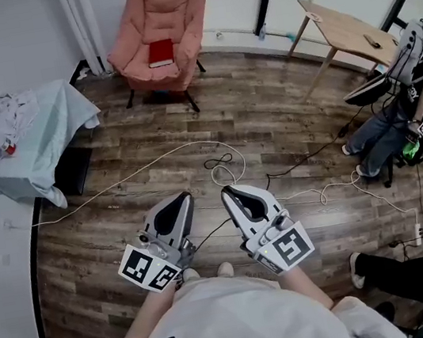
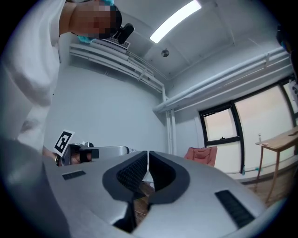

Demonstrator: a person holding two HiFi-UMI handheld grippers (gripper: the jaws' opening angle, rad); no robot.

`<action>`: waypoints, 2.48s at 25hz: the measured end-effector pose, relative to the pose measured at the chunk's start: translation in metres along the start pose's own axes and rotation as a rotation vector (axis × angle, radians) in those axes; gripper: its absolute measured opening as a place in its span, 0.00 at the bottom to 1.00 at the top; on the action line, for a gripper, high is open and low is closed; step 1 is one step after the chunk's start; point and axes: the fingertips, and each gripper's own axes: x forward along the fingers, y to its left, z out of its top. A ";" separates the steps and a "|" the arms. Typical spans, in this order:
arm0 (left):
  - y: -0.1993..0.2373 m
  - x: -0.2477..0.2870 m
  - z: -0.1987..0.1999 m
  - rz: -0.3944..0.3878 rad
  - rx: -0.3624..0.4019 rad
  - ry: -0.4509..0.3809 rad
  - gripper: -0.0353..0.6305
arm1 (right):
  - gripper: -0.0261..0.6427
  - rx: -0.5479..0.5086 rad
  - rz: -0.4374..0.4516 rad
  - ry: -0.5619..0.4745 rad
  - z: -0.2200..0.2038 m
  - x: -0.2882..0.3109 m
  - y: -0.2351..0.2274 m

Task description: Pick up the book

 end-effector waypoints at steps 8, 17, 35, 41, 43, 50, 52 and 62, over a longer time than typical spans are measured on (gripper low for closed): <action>-0.012 0.014 -0.010 0.017 0.011 -0.016 0.06 | 0.09 -0.014 0.024 -0.003 0.002 -0.009 -0.009; -0.022 0.017 -0.019 0.062 0.005 -0.014 0.06 | 0.09 -0.002 0.045 -0.002 0.003 -0.015 -0.014; 0.030 0.038 -0.015 0.091 0.006 -0.032 0.06 | 0.09 0.001 0.053 -0.001 -0.012 0.031 -0.034; 0.080 0.074 -0.012 0.075 0.007 -0.028 0.06 | 0.09 -0.007 0.047 0.000 -0.021 0.082 -0.068; 0.102 0.088 -0.008 0.067 0.010 -0.027 0.06 | 0.09 -0.010 0.041 -0.002 -0.023 0.105 -0.080; 0.183 0.138 0.015 0.039 0.025 -0.011 0.06 | 0.09 0.015 0.018 -0.012 -0.022 0.191 -0.122; 0.204 0.148 0.020 0.034 0.023 -0.008 0.06 | 0.09 0.024 0.014 -0.014 -0.024 0.214 -0.132; 0.290 0.177 0.026 0.006 0.007 0.025 0.06 | 0.09 0.021 -0.011 -0.012 -0.042 0.302 -0.158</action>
